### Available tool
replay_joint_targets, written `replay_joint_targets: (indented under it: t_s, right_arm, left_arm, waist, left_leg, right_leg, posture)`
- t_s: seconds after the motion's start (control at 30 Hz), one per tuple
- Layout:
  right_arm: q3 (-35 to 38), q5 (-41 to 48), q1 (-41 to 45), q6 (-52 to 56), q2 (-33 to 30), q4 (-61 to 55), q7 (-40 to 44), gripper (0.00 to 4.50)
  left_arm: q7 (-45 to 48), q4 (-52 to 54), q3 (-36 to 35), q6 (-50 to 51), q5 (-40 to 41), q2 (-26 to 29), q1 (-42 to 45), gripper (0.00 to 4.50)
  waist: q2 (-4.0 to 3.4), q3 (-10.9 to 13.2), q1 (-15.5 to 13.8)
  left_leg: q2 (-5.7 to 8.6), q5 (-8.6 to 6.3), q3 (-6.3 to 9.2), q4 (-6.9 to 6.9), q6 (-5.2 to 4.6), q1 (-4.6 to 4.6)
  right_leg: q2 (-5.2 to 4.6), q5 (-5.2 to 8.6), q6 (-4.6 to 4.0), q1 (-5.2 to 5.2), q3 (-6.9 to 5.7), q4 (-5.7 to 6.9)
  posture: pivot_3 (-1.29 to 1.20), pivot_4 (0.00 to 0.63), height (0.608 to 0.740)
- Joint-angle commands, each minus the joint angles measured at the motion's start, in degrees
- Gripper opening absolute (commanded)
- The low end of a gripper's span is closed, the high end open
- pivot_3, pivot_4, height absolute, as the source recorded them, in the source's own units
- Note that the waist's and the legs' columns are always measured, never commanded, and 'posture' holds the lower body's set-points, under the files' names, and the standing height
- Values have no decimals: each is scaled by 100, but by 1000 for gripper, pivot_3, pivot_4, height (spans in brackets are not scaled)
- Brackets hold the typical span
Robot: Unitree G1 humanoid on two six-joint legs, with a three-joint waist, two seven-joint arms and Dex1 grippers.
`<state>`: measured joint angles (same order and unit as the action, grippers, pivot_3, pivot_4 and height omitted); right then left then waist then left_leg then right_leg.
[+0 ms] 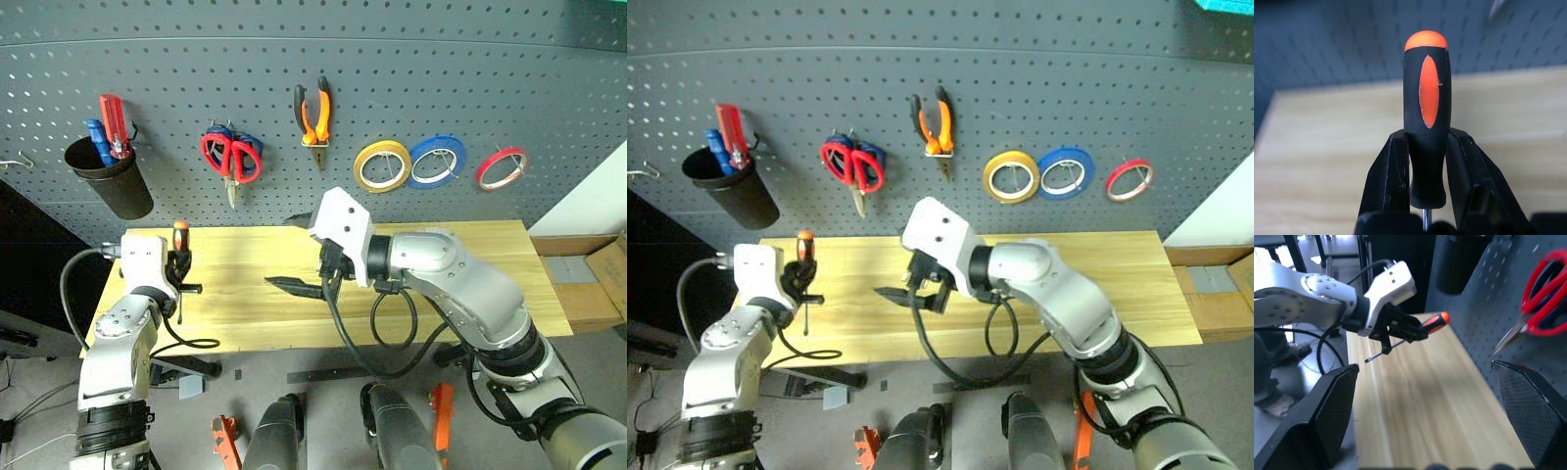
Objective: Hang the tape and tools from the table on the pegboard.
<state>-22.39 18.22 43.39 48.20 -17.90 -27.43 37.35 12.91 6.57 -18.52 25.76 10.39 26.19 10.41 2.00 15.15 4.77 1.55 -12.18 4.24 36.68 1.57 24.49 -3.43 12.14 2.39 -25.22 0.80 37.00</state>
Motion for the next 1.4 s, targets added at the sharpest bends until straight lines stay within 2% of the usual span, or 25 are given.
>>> replay_joint_targets:
  t_s: [0.03, 0.23, 0.33, 0.53, 0.67, 0.93, 1.17, 1.27, 1.4]
  right_arm:
    - [379, 160, 150, -367, 61, 3, 123, 4500]
    - [656, 215, 417, -631, 256, 395, 123, 4500]
    - [713, 202, 544, -673, 351, 536, 97, 4500]
    - [719, 113, 649, -771, 431, 685, 34, 4500]
    - [711, 100, 671, -784, 452, 719, -4, 4500]
    - [698, 99, 673, -790, 420, 706, -24, 4500]
    - [784, 155, 768, -867, 505, 726, -29, 4500]
    - [822, 152, 758, -874, 486, 709, -41, 4500]
    - [1027, 239, 716, -816, 418, 622, -56, 4500]
  left_arm:
    - [-224, 675, -137, -630, -279, 254, 433, 694]
    - [-549, 461, -308, -1086, -344, 505, 1687, 694]
    - [-603, 17, -482, -1014, -64, 565, 2620, 694]
    - [-589, -1119, -716, -1202, 169, 908, 3836, 694]
    - [-523, -1707, -710, -1554, 77, 1168, 3999, 694]
    - [-779, -2057, -675, -1902, -235, 1219, 3473, 694]
    - [-813, -2333, -520, -2321, -313, 963, 3236, 2988]
    - [-931, -1933, -536, -2200, -213, 842, 3302, 3896]
    - [-1081, -1138, -318, -1606, -235, 678, 3411, 3896]
  waist:
    - [0, 0, -13]
    - [4, -3, -17]
    - [4, -3, -15]
    - [7, -5, 10]
    - [7, -5, 21]
    - [10, -7, 10]
    - [22, -15, 1]
    - [32, -25, 1]
    - [40, -30, -1]
  left_leg:
    - [-1, 0, 1, 2, 0, 0]
    - [0, 0, -4, 22, -1, 6]
    - [1, 0, -3, 20, -1, 9]
    - [2, 1, -2, 20, 0, 14]
    - [2, 1, -4, 20, 1, 15]
    - [4, 2, -1, 22, 2, 15]
    - [2, 3, 2, 26, 4, 16]
    - [4, 3, 1, 27, 4, 16]
    - [3, 3, 0, 29, 4, 18]
  right_leg:
    - [7, 0, 0, 2, 0, 0]
    - [30, -1, 2, 6, 0, 0]
    - [30, -2, 3, 2, -3, 4]
    - [31, -5, 6, -5, -6, 13]
    - [32, -6, 5, -9, -3, 14]
    - [30, -11, 1, -9, -3, 14]
    - [30, -17, -4, -9, -6, 18]
    - [29, -21, -1, -8, -4, 17]
    - [29, -24, -1, -9, -3, 16]
  posture:
    - [-115, 221, 740]
    - [-110, 211, 740]
    - [-112, 206, 740]
    - [-122, 196, 740]
    - [-131, 194, 740]
    - [-133, 190, 740]
    - [-139, 184, 740]
    - [-144, 177, 740]
    - [-136, 167, 740]
